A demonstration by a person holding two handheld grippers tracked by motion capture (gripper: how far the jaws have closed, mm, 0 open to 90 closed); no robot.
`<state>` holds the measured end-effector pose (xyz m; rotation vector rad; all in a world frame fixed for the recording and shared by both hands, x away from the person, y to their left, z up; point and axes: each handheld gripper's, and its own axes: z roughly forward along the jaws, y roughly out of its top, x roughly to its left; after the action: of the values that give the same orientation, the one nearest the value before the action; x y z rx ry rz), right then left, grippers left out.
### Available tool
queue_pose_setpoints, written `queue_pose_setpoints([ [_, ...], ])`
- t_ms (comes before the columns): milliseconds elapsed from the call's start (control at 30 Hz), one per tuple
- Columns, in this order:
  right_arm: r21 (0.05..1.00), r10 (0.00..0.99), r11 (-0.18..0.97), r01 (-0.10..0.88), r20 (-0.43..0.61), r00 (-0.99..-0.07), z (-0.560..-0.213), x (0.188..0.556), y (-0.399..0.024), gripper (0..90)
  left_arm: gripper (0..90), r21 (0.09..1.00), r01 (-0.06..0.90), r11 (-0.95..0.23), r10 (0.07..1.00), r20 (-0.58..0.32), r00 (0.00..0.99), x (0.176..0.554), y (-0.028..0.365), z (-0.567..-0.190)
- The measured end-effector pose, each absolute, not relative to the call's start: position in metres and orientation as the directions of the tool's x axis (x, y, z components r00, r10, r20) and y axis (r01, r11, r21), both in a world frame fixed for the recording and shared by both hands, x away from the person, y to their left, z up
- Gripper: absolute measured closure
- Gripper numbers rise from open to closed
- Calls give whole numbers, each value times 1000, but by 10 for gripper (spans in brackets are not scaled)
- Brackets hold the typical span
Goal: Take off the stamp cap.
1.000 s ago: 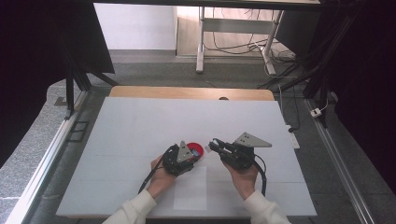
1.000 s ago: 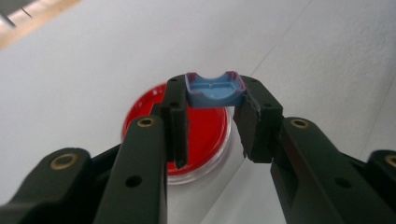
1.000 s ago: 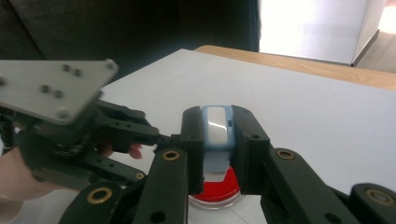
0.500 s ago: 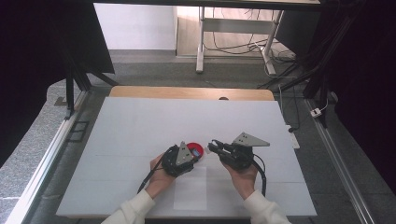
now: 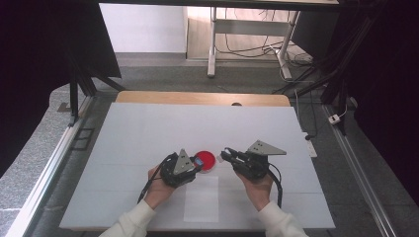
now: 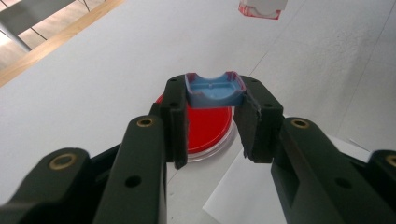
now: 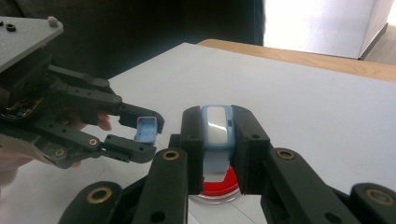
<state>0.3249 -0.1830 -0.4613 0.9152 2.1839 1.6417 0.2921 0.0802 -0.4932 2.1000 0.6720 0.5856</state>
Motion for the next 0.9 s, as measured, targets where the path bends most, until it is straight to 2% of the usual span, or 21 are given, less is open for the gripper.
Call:
queue_pose_setpoints([
  [333, 930, 630, 165, 329, 158, -761, -462, 326, -186, 754, 653, 820, 276, -501, 656, 151, 739, 279, 105, -489],
  [900, 931, 637, 175, 322, 142, -758, -462, 328, -192, 753, 652, 826, 372, -423, 743, 81, 665, 239, 173, -502],
])
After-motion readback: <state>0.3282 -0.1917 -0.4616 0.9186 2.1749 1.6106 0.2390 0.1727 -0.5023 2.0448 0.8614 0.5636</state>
